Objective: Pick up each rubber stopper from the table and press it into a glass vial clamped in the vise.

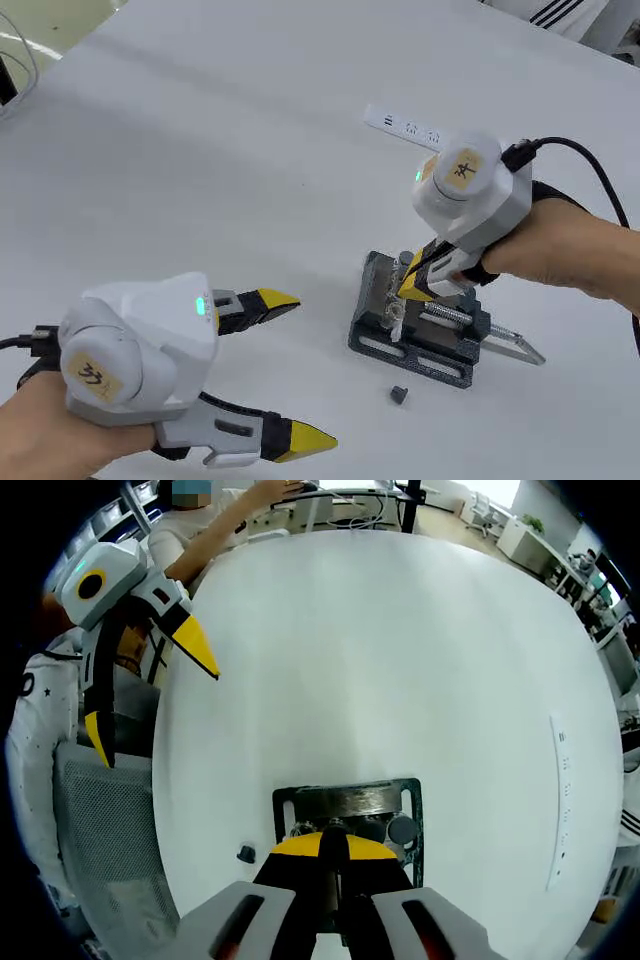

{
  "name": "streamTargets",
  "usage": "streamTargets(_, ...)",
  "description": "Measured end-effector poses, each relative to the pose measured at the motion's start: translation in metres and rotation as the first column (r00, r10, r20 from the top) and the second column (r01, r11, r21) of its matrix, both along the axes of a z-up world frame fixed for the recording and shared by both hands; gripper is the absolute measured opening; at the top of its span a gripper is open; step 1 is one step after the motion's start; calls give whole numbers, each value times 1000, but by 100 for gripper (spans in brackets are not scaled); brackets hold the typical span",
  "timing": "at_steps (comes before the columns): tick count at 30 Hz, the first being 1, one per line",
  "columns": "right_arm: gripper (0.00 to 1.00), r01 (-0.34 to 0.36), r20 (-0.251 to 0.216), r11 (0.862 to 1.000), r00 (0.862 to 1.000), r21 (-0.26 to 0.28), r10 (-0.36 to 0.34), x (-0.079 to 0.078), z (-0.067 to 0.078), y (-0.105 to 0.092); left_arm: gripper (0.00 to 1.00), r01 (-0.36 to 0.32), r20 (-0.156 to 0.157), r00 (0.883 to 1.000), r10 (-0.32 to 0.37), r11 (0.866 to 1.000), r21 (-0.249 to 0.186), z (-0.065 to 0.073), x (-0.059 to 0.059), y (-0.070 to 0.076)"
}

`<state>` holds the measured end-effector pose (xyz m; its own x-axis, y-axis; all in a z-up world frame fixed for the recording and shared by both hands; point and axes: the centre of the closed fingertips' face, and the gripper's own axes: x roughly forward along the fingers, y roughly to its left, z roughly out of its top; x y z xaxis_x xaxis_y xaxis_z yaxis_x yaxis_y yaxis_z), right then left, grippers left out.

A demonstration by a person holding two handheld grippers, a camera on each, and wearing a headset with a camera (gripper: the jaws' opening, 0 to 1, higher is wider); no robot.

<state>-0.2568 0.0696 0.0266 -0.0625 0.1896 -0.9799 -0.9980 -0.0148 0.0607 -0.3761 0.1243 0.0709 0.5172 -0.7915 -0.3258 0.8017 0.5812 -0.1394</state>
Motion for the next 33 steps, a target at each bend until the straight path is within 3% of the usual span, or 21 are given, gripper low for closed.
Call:
streamTargets(26,0,-6,-11,999,1000,-53,5,-2,-2,0,74,7,11,1000,-7,1000,6,3,0,-2)
streamTargets(33,1,-45,6,997,999,-62,45,-4,0,1,74,14,14,1000,-14,1000,12,6,-3,-2)
